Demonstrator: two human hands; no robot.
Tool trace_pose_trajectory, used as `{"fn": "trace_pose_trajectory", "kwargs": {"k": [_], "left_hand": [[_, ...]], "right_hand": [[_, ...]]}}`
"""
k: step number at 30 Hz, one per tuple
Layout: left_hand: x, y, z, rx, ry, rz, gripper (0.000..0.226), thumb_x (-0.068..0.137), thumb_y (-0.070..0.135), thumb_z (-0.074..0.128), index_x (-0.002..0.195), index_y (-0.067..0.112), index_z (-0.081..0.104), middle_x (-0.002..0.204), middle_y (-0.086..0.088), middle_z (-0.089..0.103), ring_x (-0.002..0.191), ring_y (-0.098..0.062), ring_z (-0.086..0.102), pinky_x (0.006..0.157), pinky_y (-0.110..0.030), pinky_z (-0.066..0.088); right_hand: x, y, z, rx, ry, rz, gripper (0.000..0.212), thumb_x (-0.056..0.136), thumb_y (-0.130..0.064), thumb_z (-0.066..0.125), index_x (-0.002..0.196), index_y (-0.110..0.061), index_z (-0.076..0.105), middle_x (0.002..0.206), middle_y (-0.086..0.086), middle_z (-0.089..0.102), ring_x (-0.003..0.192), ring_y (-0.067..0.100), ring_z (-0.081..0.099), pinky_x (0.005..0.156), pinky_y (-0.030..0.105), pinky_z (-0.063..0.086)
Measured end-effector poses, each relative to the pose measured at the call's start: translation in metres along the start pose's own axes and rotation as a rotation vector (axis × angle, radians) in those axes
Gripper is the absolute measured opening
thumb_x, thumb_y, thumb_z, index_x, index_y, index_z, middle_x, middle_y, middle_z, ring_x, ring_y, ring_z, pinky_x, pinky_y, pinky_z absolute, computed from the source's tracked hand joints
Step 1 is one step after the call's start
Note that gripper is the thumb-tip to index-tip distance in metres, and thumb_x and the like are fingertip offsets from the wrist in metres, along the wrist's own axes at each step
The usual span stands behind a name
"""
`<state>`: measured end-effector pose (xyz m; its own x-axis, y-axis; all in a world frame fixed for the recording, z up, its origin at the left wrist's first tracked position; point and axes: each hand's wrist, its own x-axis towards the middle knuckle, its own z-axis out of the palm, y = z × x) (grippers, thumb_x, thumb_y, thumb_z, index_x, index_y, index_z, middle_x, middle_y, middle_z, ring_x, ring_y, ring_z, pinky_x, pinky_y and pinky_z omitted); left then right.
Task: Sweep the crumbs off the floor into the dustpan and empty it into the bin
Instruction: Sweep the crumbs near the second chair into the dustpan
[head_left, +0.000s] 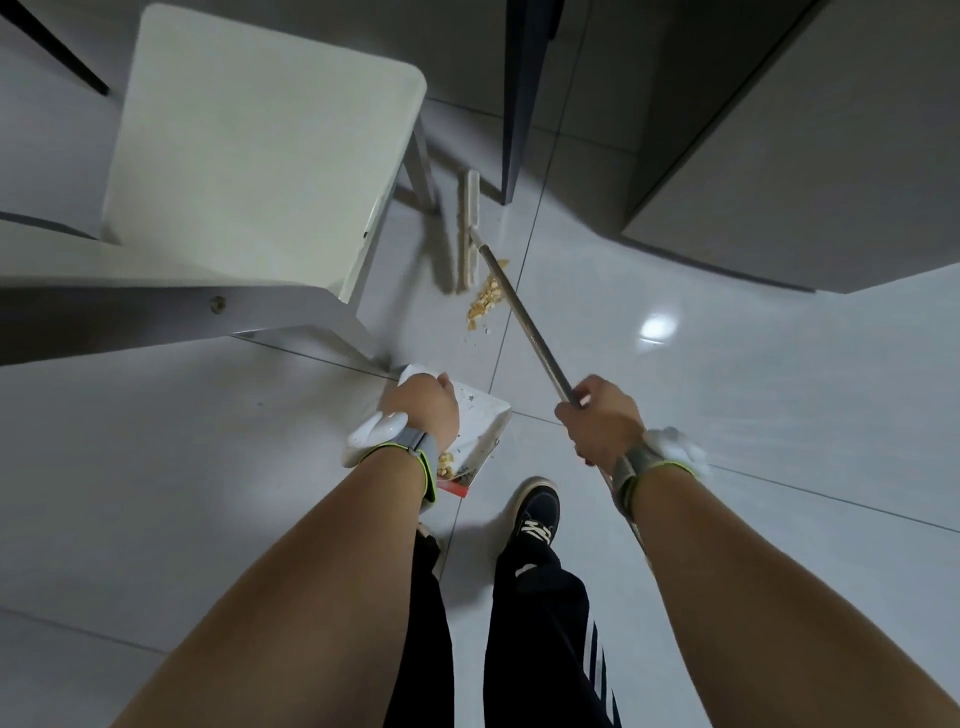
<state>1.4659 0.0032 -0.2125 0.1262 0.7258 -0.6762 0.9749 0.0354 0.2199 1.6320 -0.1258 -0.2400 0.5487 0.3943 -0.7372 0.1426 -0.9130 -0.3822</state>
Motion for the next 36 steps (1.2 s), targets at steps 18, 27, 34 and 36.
{"fn": "trace_pose_trajectory", "kwargs": {"k": [18, 27, 34, 36], "left_hand": [[0.03, 0.0, 0.014, 0.041, 0.013, -0.005, 0.044, 0.102, 0.028, 0.031, 0.103, -0.001, 0.063, 0.103, -0.018, 0.067, 0.098, -0.036, 0.063, 0.075, -0.038, 0.044], [0.022, 0.005, -0.005, 0.018, -0.036, -0.007, 0.043, 0.102, 0.027, 0.031, 0.106, -0.003, 0.062, 0.108, -0.022, 0.065, 0.103, -0.04, 0.061, 0.078, -0.039, 0.044], [0.014, 0.006, 0.0, -0.007, -0.055, -0.025, 0.043, 0.102, 0.027, 0.031, 0.107, -0.003, 0.061, 0.107, -0.022, 0.065, 0.102, -0.04, 0.061, 0.079, -0.043, 0.045], [0.014, 0.006, 0.0, -0.014, -0.035, -0.02, 0.043, 0.101, 0.028, 0.033, 0.103, -0.004, 0.062, 0.104, -0.023, 0.066, 0.1, -0.041, 0.062, 0.079, -0.044, 0.046]], "right_hand": [[0.094, -0.049, 0.021, -0.745, -0.015, 0.014, 0.03, 0.092, -0.015, 0.04, 0.122, -0.016, 0.049, 0.116, 0.009, 0.061, 0.104, 0.034, 0.06, 0.089, 0.047, 0.049], [-0.04, 0.081, 0.03, -0.307, -0.129, 0.198, 0.019, 0.091, -0.029, 0.044, 0.096, -0.018, 0.059, 0.086, 0.007, 0.068, 0.075, 0.029, 0.067, 0.07, 0.04, 0.057], [-0.046, 0.083, 0.008, -0.26, -0.008, 0.122, 0.014, 0.098, -0.04, 0.043, 0.101, -0.03, 0.052, 0.077, -0.001, 0.062, 0.062, 0.022, 0.057, 0.059, 0.029, 0.044], [-0.02, 0.064, 0.003, -0.332, 0.006, 0.085, 0.018, 0.099, -0.038, 0.041, 0.108, -0.029, 0.055, 0.087, 0.001, 0.064, 0.066, 0.022, 0.056, 0.064, 0.028, 0.041]]}}
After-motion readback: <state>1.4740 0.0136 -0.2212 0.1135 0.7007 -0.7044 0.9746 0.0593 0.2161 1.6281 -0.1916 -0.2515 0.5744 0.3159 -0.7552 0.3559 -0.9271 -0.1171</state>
